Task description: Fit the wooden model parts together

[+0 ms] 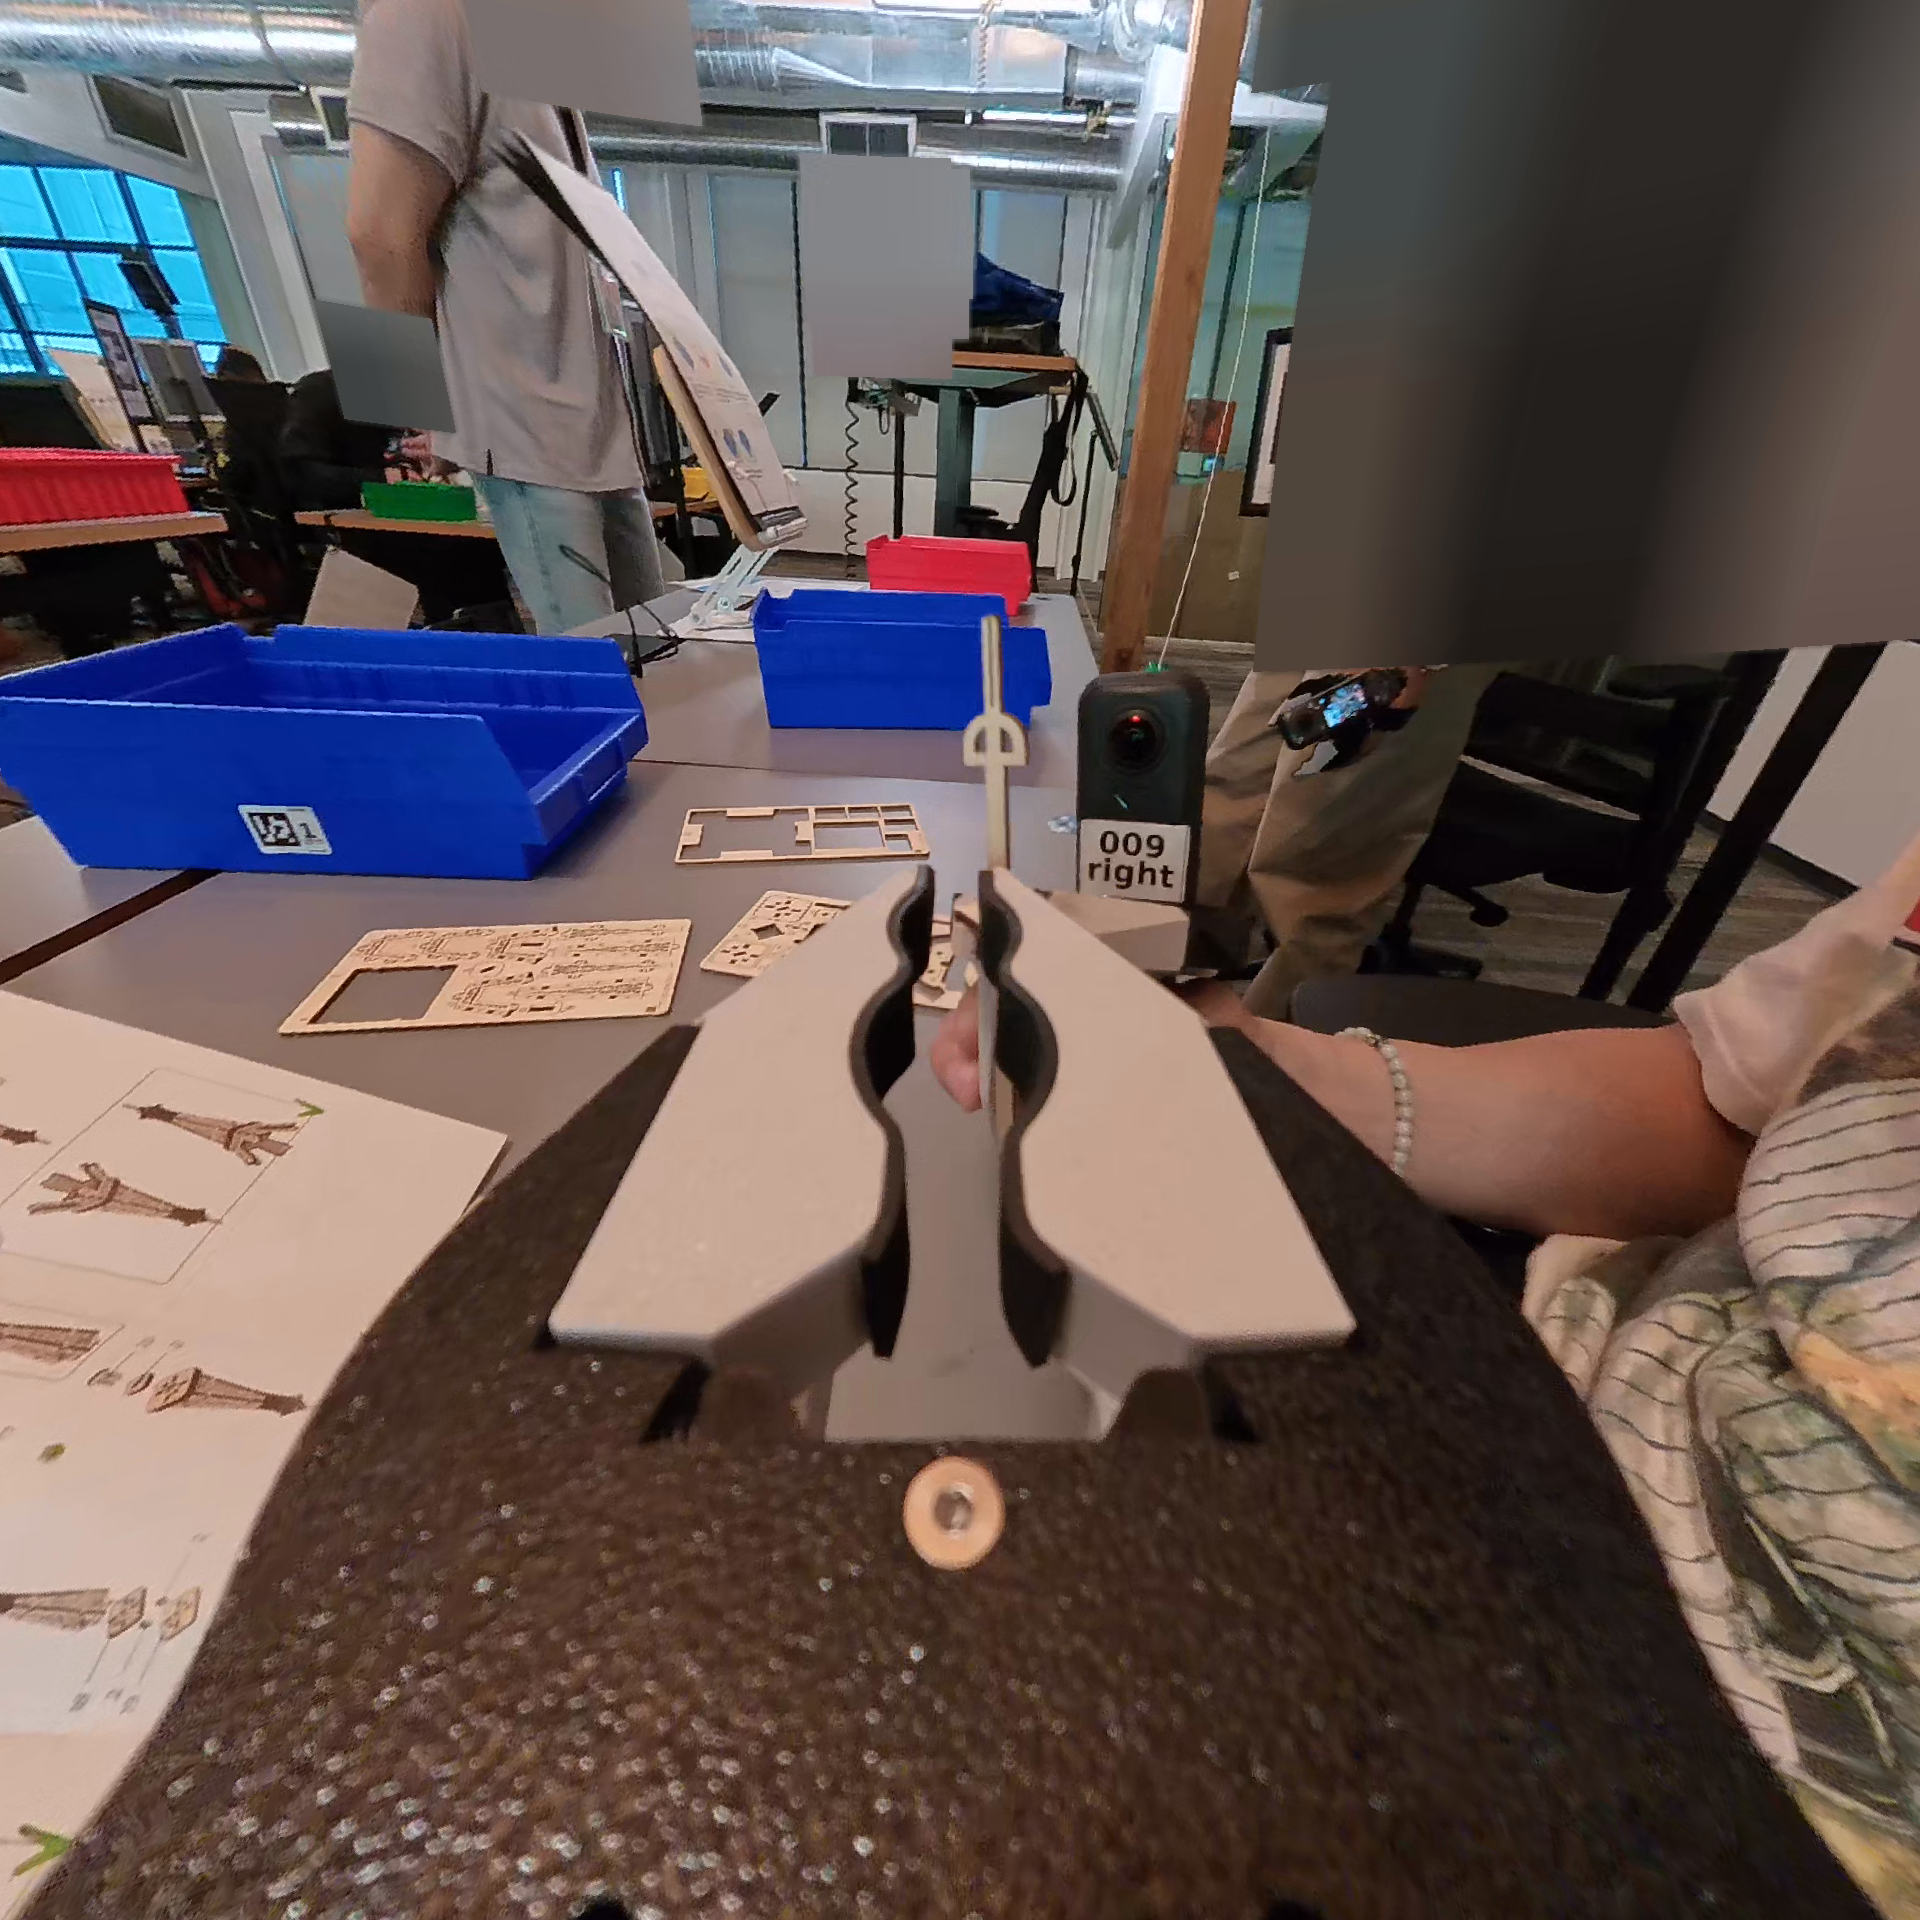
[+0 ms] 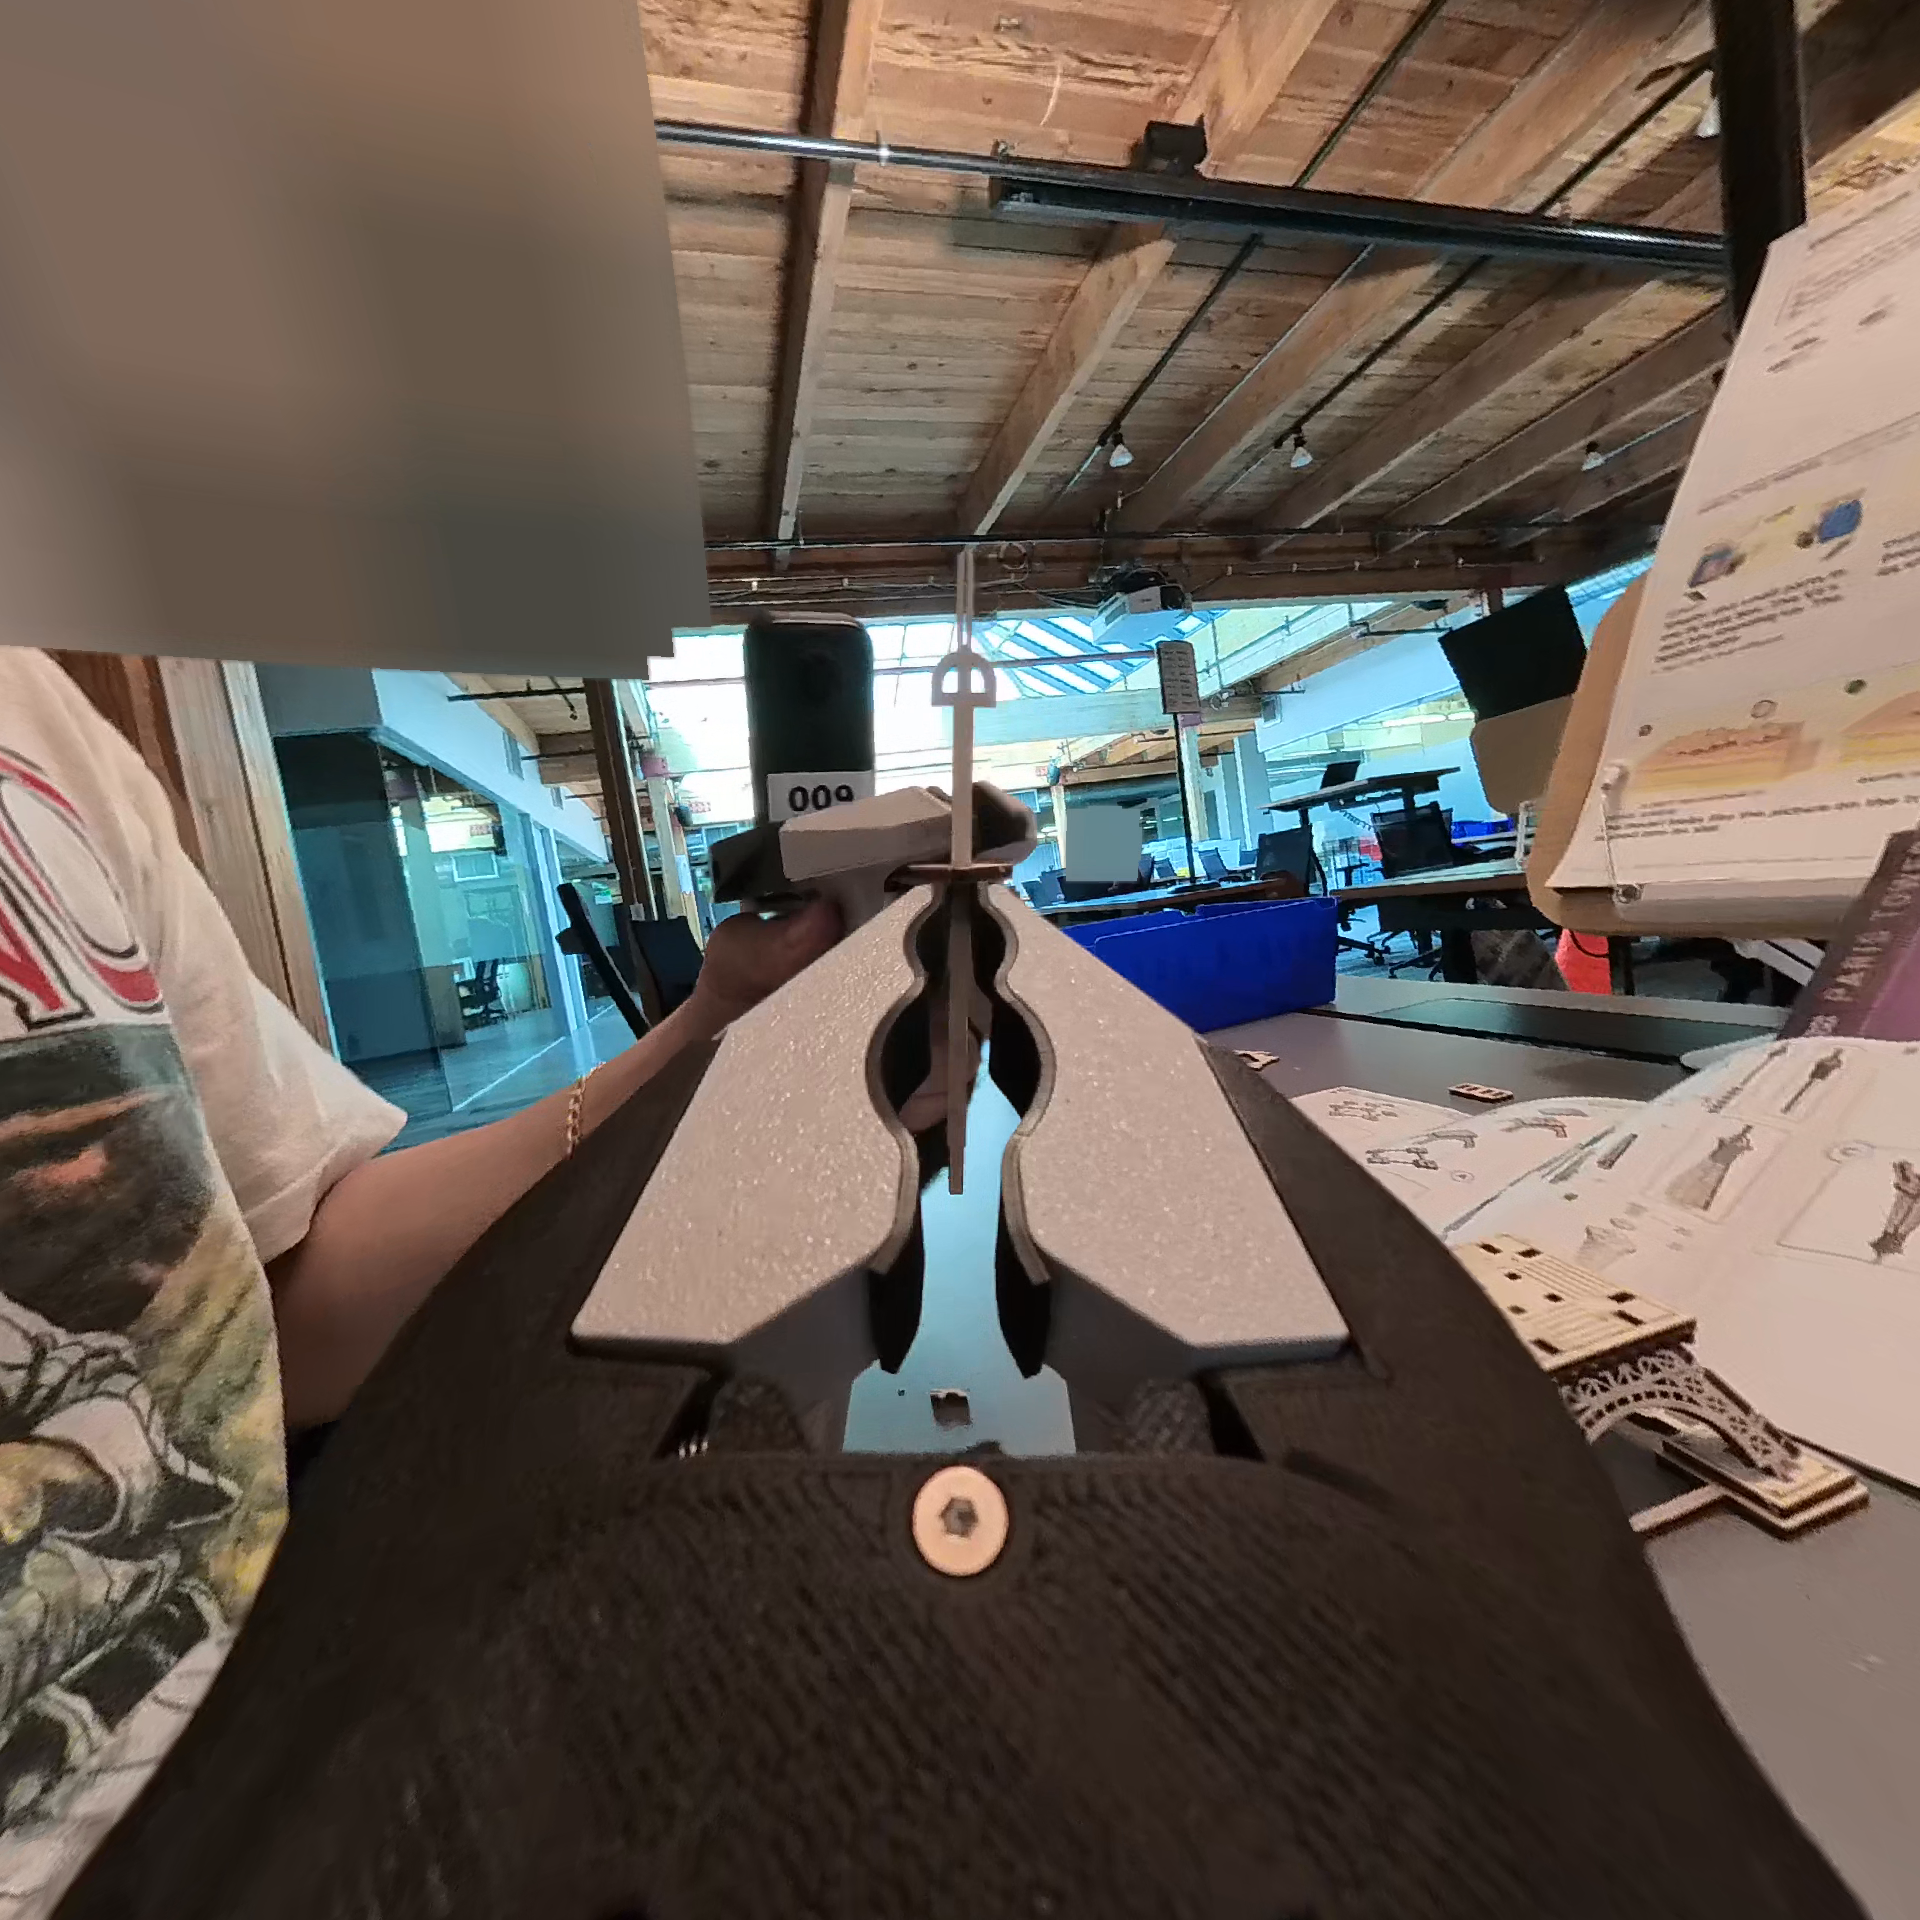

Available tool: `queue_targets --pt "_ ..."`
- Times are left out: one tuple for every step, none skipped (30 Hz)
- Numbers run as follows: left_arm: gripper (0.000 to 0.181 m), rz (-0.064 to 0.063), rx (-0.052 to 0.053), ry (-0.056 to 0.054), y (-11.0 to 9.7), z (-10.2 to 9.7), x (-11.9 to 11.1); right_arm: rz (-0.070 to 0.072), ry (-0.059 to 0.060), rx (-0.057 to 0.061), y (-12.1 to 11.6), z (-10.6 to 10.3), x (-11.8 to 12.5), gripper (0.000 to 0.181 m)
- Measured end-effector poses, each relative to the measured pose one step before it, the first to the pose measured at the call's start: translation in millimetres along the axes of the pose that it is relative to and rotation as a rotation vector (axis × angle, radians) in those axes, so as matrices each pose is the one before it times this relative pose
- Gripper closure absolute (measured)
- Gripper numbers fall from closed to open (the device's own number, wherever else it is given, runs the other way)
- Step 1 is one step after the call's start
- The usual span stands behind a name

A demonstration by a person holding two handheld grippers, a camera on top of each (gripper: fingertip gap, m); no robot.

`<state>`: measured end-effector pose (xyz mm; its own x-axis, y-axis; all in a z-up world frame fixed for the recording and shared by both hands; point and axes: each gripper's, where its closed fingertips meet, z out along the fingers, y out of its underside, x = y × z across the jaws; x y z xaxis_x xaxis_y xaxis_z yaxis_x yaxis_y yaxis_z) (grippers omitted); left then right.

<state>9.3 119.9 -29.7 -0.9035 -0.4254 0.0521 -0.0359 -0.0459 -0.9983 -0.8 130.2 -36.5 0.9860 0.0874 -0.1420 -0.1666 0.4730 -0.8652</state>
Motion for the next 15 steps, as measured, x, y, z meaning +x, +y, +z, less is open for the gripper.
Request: queue_targets --pt "0.175 -0.0055 0.0129 0.0136 -2.61 -1.44 1.67 -0.0209 -0.0163 -0.0078 0.02 -0.8 -2.81 0.181" --pt "0.174 -0.0096 0.0178 0.0139 -3.63 -2.29 1.29 -0.0208 -0.0107 -0.0173 0.23 -1.62 -1.56 0.181" --pt "0.173 -0.0116 0.0138 0.0012 -3.33 -3.25 -1.15 -0.0101 0.0055 -0.0262 0.1 -2.79 1.52 0.181" --pt "0.173 -0.0085 0.003 -0.0169 -1.93 -4.01 -4.31 0.0064 0.0118 -0.0232 -1.59 -3.64 2.98 0.181" --pt "0.173 -0.0013 -0.0097 -0.0302 0.02 -4.7 -6.75 0.0125 0.0066 -0.0135 -3.2 -4.47 2.45 0.181" --pt "0.173 0.0059 -0.0253 -0.0388 2.88 -4.65 -8.58 0.004 0.0133 -0.0036 -4.33 -5.05 2.94 0.181" --pt "0.173 0.0175 -0.0404 -0.0294 5.85 -4.01 -7.16 -0.0059 0.0284 -0.002 -3.89 -5.31 4.78 0.181" --pt "0.172 0.0237 -0.0567 -0.0153 9.48 -2.99 -4.9 -0.0119 0.0324 -0.0045 -2.73 -4.98 5.62 0.18" --pt "0.172 0.0187 -0.0758 -0.0137 13.12 -1.55 -4.65 -0.0132 0.0276 -0.0063 -1.78 -4.29 5.08 0.181" --pt "0.17 0.0179 -0.0855 -0.0144 15.31 0.21 -4.48 -0.0144 0.0254 -0.0069 -1.35 -3.92 4.78 0.181" --pt "0.17 0.027 -0.0771 -0.0053 15.07 2.46 -2.14 -0.0169 0.0227 -0.0033 -2.07 -3.6 4.26 0.181" --pt "0.17 0.03 -0.0635 -0.0038 13.56 4.59 -0.88 -0.0137 0.0168 0.0041 -3.05 -2.96 3.43 0.181" --pt "0.17 0.0231 -0.051 -0.0186 11.12 6.29 -2.04 -0.0063 0.0106 0.0109 -3.6 -2.34 2.75 0.181" --pt "0.17 0.0156 -0.0355 -0.0285 7.44 7.66 -2.83 -0.002 0.0098 0.0145 -3.27 -1.74 2.57 0.181" --pt "0.172 0.0193 -0.0222 -0.0065 4.74 9.02 1.18 -0.0036 0.0085 0.0163 -2.13 -1.15 2.23 0.181"
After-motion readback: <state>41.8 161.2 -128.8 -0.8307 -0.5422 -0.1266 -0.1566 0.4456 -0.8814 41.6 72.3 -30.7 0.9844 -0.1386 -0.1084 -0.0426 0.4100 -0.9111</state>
